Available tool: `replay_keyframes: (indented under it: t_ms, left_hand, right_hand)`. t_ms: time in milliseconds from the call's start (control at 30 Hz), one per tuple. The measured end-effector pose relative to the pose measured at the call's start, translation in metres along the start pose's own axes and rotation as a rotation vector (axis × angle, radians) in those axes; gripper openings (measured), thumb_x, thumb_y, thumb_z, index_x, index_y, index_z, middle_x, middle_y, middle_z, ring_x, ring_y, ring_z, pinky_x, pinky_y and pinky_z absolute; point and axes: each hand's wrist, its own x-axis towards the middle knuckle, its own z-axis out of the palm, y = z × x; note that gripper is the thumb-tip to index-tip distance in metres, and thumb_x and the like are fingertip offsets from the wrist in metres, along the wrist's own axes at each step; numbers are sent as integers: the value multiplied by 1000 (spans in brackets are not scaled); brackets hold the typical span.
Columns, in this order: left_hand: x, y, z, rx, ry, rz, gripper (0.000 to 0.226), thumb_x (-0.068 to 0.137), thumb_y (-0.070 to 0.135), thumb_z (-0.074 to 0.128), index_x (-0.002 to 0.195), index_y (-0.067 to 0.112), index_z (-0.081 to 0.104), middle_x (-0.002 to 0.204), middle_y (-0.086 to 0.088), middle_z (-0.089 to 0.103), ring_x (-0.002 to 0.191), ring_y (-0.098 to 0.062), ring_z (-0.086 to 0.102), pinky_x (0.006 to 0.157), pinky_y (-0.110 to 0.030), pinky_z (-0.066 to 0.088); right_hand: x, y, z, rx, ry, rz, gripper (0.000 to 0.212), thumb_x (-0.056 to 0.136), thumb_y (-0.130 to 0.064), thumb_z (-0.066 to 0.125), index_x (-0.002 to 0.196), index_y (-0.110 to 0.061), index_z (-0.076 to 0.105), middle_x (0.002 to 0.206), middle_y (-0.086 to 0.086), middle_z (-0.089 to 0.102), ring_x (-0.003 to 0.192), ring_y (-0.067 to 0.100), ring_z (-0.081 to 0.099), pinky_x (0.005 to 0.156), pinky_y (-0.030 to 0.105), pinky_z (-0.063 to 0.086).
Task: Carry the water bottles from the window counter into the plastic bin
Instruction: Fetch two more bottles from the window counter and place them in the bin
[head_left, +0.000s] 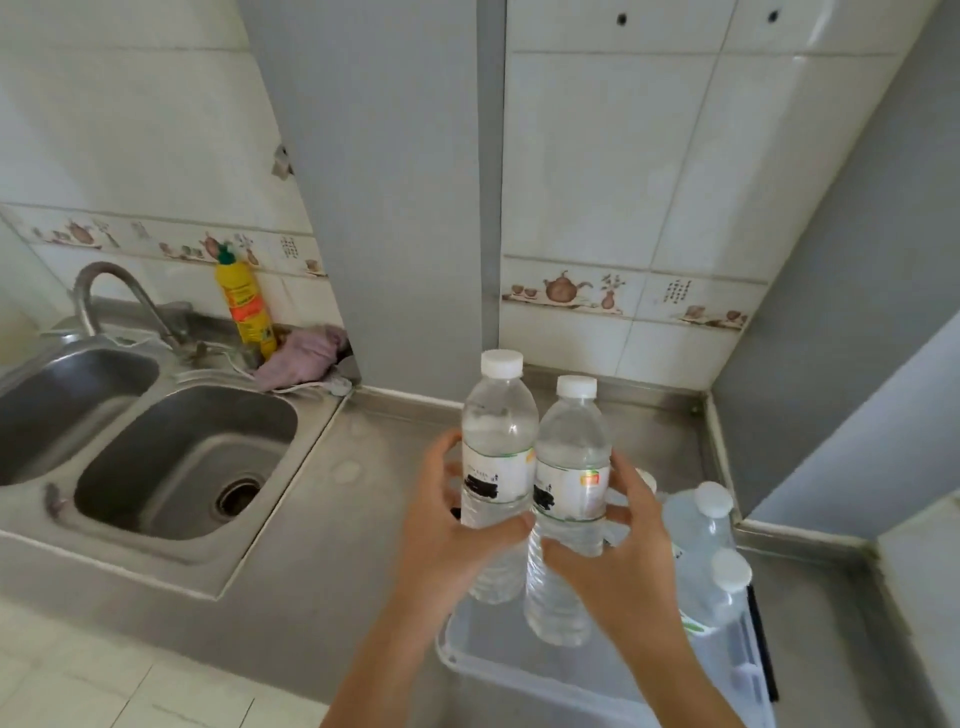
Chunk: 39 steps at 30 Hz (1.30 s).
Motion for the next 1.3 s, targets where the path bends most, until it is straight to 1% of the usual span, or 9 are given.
replay_keyframes:
  t_ms: [100, 233, 367, 567, 700, 800, 1000, 1133, 1300]
  left_hand:
    - [32, -12, -6, 5, -110, 10, 88, 51, 29, 91, 123, 56, 48, 110, 20, 71, 98, -5, 70, 78, -30, 58]
    - [62, -31, -8, -19, -231, -18, 88, 55, 20, 91, 125, 51, 48, 119, 16, 69, 108, -12, 69, 92, -47, 57]
    - [83, -45, -4, -3, -354, -13, 94, 53, 33, 97, 128, 51, 44, 127, 21, 64, 117, -7, 63, 96, -38, 53]
    - [85, -70, 13, 61, -386, -1, 88, 51, 33, 92, 120, 53, 41, 122, 13, 63, 114, -9, 63, 98, -40, 52]
    - [86, -87, 15, 120, -306, 11, 83, 49, 34, 88, 111, 63, 41, 115, 10, 63, 107, -7, 62, 89, -21, 49]
    - [89, -94, 13, 195, -313, 22, 79, 46, 41, 84, 107, 64, 40, 107, 20, 61, 102, 0, 59, 79, -8, 45]
    - [86, -112, 13, 280, -327, 9, 84, 43, 39, 86, 115, 35, 43, 112, 29, 42, 108, -4, 38, 85, -12, 32]
    - [89, -112, 12, 328, -348, 53, 86, 46, 35, 91, 117, 36, 42, 111, 26, 46, 104, -4, 43, 87, -19, 38]
    - [90, -95, 9, 325, -347, 169, 88, 56, 43, 89, 128, 48, 40, 122, 21, 59, 112, -8, 59, 93, -28, 49]
  right_hand:
    - [14, 2, 21, -102, 48, 32, 88, 50, -9, 89, 102, -62, 43, 99, -17, 57, 91, -2, 57, 69, 10, 44]
    - [30, 15, 38, -187, 78, 80, 89, 51, -5, 88, 124, -27, 40, 106, -5, 55, 96, 6, 57, 74, 13, 43]
    - [47, 22, 42, -262, 179, 100, 83, 52, -7, 89, 113, -30, 37, 97, -13, 56, 87, 12, 58, 69, 24, 44]
    - [56, 33, 42, -399, 282, 159, 74, 57, -11, 89, 117, -25, 47, 86, -22, 51, 77, 6, 52, 59, 9, 35]
    - [58, 42, 51, -387, 279, 183, 70, 58, -6, 86, 107, -34, 44, 85, -24, 54, 76, -16, 54, 61, -1, 39]
    - [57, 48, 57, -402, 262, 208, 64, 62, -7, 84, 105, -33, 43, 85, -23, 54, 74, -9, 53, 60, -2, 38]
    - [52, 52, 62, -415, 249, 219, 59, 65, -7, 82, 102, -32, 43, 86, -19, 56, 77, -8, 55, 62, -3, 37]
    - [48, 47, 60, -418, 238, 182, 60, 68, -10, 82, 104, -41, 45, 95, -20, 58, 86, -2, 58, 72, -1, 38]
    - [39, 32, 50, -421, 225, 129, 67, 68, -6, 81, 126, -26, 54, 118, -15, 58, 109, 6, 54, 96, 22, 41]
